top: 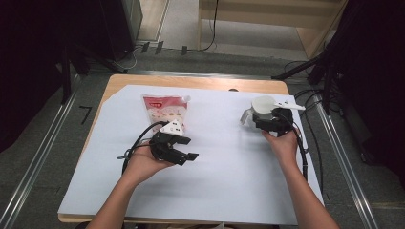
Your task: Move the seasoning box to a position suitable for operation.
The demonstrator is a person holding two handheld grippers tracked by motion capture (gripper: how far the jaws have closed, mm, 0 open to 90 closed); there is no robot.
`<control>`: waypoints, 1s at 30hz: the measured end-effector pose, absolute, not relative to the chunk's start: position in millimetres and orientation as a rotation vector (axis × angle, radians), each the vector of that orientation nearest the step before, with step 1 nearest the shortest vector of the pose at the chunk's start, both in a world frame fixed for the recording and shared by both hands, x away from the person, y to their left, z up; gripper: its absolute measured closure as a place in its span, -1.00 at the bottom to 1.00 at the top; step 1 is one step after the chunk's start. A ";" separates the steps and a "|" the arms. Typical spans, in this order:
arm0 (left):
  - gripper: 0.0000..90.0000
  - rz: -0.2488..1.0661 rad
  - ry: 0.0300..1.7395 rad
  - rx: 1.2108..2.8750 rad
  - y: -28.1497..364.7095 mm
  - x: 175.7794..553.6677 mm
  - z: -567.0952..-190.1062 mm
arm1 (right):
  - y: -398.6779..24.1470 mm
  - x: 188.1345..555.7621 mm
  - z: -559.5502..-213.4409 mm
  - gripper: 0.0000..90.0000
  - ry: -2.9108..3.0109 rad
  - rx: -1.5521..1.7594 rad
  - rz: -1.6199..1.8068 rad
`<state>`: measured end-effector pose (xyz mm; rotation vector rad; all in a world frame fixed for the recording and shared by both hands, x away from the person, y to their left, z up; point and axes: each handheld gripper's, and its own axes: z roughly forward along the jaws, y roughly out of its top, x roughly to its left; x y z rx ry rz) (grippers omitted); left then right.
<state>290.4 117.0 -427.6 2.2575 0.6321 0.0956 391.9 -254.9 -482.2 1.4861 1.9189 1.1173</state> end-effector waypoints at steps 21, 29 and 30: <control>-0.19 0.088 0.637 2.272 119.4 293.0 -429.3 | -253.8 402.1 -496.4 -0.68 1.872 1.445 1.160; -0.19 0.086 0.636 2.269 119.3 293.2 -429.7 | -255.7 400.0 -492.6 -0.68 1.866 1.490 1.176; -0.19 0.086 0.640 2.268 119.2 293.1 -429.6 | -255.5 399.4 -491.6 -0.68 1.873 1.480 1.174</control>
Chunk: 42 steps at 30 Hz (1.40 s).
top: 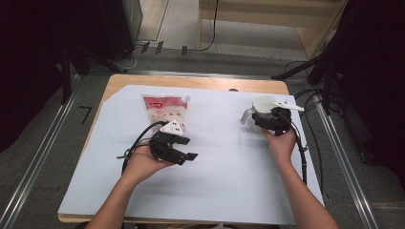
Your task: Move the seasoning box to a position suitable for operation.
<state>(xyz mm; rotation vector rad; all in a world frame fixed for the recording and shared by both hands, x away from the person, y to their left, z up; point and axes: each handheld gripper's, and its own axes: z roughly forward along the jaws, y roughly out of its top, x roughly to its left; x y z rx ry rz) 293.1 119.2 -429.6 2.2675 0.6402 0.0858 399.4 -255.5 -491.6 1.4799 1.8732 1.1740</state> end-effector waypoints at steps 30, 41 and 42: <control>-0.20 0.075 0.657 2.248 121.7 298.0 -427.4 | -207.4 333.9 -457.0 -0.68 2.036 1.211 1.294; -0.20 0.071 0.660 2.246 123.4 303.1 -427.8 | -183.0 313.7 -463.5 -0.68 2.130 1.144 1.307; -0.20 0.071 0.660 2.246 123.4 303.1 -427.8 | -180.5 312.7 -464.3 -0.68 2.137 1.139 1.307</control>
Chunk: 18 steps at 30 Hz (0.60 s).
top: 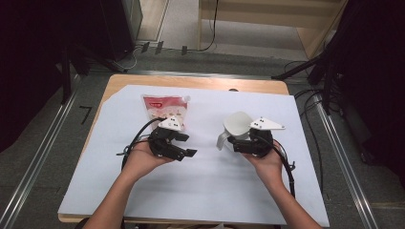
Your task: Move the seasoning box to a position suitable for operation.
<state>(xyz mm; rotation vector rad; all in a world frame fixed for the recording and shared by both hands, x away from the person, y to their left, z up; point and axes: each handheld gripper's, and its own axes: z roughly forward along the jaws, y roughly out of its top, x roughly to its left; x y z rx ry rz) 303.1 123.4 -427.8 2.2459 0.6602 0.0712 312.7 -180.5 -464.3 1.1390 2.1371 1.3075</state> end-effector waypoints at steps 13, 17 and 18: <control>-0.20 0.083 0.667 2.247 125.7 304.9 -427.2 | -154.6 302.0 -474.7 -0.68 2.214 1.078 1.323; -0.20 0.085 0.672 2.253 126.3 305.0 -427.0 | -142.7 296.2 -478.6 -0.68 2.244 1.034 1.331; -0.20 0.085 0.672 2.253 126.3 305.0 -427.0 | -140.6 295.5 -479.6 -0.68 2.250 1.021 1.328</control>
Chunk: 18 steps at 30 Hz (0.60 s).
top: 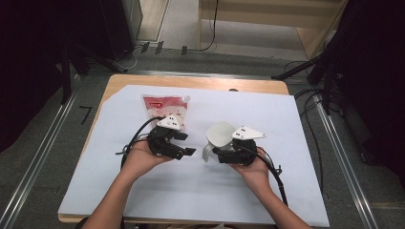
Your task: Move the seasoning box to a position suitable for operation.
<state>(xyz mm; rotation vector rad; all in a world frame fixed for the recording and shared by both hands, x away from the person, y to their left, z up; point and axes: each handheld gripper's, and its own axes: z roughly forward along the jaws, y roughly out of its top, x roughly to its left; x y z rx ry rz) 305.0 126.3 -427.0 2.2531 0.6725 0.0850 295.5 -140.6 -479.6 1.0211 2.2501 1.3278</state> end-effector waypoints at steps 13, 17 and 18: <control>-0.20 0.077 0.670 2.250 124.9 305.4 -429.4 | -134.4 290.9 -491.5 -0.68 2.257 1.035 1.364; -0.20 0.078 0.668 2.246 124.9 305.3 -429.5 | -135.3 290.7 -491.8 -0.68 2.261 1.015 1.359; -0.20 0.078 0.668 2.246 124.9 305.3 -429.5 | -135.3 290.7 -491.8 -0.68 2.261 1.015 1.359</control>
